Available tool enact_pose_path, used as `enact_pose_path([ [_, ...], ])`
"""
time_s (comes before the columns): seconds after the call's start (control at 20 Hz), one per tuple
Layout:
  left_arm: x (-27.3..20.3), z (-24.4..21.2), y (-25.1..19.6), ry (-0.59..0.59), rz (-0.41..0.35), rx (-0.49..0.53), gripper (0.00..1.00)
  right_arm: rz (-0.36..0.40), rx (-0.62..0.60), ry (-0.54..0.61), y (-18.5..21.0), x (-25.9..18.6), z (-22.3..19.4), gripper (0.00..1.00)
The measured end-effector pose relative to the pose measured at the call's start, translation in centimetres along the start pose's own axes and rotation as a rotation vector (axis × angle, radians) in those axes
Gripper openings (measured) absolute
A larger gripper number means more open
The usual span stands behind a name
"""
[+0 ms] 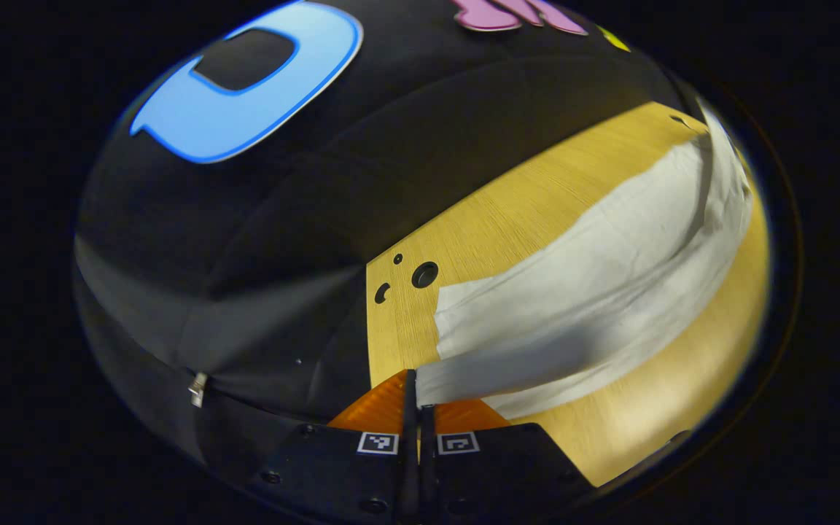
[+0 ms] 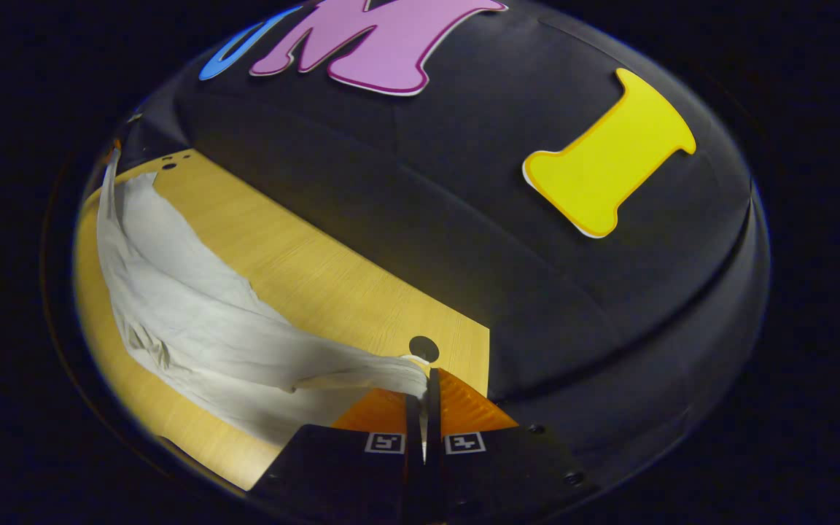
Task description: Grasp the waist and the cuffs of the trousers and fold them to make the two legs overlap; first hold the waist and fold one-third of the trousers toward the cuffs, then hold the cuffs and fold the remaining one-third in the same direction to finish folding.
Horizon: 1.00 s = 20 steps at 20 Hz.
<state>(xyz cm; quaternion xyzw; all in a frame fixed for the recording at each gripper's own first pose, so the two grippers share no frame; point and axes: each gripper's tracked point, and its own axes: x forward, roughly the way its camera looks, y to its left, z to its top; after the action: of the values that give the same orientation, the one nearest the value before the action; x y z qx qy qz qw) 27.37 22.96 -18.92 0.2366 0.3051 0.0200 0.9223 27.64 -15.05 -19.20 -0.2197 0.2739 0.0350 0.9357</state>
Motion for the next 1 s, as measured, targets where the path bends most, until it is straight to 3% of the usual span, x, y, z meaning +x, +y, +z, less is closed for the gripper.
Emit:
enact_pose_path([
  [0.25,5.3,1.7,-1.7,0.026,-0.017,-0.101,0.05,0.009,0.242,0.073,0.5,4.3,-1.3,0.05],
  [0.4,7.1,0.9,-2.2,0.041,-0.003,-0.114,0.07,0.02,0.346,0.14,0.9,4.5,-2.3,0.17],
  [0.45,7.3,0.7,-2.2,0.04,0.006,-0.123,0.16,0.016,0.372,0.156,0.9,4.8,-2.8,0.17],
  [0.6,6.9,1.1,-1.8,0.003,0.026,-0.183,0.29,0.022,0.417,0.163,1.1,4.9,-3.2,0.69],
  [0.65,6.3,1.2,-2.0,-0.011,0.022,-0.204,0.56,0.033,0.44,0.156,1.4,4.6,-2.9,0.87],
  [0.7,5.6,1.5,-1.9,-0.024,0.018,-0.227,0.71,0.024,0.465,0.149,1.3,4.2,-2.8,0.97],
  [0.75,4.9,1.6,-2.1,-0.039,0.007,-0.248,0.86,0.011,0.492,0.138,0.7,3.9,-2.8,0.99],
  [0.85,2.7,2.8,-1.8,-0.081,0.0,-0.299,0.97,-0.026,0.552,0.121,-0.3,3.1,-3.5,0.98],
  [1.0,-1.4,4.2,-1.5,-0.158,-0.007,-0.394,0.96,-0.075,0.637,0.127,-1.4,1.8,-5.8,0.98],
])
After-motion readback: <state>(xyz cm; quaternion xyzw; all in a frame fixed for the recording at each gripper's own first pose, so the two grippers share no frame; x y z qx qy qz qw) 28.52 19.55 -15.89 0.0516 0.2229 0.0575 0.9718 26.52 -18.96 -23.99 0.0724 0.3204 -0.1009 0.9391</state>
